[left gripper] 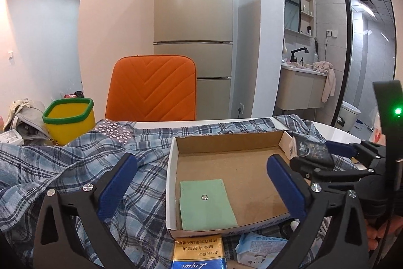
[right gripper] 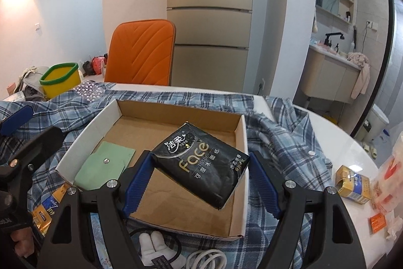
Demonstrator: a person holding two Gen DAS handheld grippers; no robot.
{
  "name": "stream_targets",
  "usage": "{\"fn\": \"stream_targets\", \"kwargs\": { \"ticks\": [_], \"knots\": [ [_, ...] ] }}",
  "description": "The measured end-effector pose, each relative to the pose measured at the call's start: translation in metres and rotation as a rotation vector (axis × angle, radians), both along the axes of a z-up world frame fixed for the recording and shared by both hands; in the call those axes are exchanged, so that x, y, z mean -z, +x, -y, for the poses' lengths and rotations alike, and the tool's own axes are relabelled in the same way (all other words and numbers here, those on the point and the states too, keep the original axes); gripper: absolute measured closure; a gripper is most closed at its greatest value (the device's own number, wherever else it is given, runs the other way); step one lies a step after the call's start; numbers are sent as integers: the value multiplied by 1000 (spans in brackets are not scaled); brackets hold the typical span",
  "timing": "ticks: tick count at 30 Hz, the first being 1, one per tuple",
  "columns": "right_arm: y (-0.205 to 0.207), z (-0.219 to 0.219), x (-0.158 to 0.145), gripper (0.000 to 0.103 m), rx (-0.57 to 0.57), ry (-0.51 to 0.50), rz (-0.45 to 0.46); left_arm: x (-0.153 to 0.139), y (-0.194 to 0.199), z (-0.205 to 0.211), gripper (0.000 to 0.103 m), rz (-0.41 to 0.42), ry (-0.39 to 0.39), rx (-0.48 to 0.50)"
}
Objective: Organize soft objects
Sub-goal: 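Lower the black face pack into the box and open the right gripper, then lower the left gripper and grasp the gold-and-blue packet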
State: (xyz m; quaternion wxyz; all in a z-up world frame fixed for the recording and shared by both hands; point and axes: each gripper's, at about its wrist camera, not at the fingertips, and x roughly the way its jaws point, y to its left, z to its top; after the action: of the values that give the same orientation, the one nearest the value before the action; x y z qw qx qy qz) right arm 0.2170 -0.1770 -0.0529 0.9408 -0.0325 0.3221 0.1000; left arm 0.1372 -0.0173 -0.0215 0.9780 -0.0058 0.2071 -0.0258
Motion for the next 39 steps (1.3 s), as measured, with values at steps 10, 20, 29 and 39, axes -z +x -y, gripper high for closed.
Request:
{"fn": "stream_targets", "kwargs": {
  "ticks": [10,20,29,39],
  "knots": [
    [-7,2,-7,17,20,0,44,-18,-19,-5,0,83,2,-1],
    [-47,16,-51,17,99,12,236,-53,-57,-8,0,251,-10,-7],
    [-98,28,-73,3,140,56,364,-65,-92,-14,0,294,-10,3],
    [-130,29,-67,0,94,75,385,-28,-90,-17,0,198,11,19]
  ]
}}
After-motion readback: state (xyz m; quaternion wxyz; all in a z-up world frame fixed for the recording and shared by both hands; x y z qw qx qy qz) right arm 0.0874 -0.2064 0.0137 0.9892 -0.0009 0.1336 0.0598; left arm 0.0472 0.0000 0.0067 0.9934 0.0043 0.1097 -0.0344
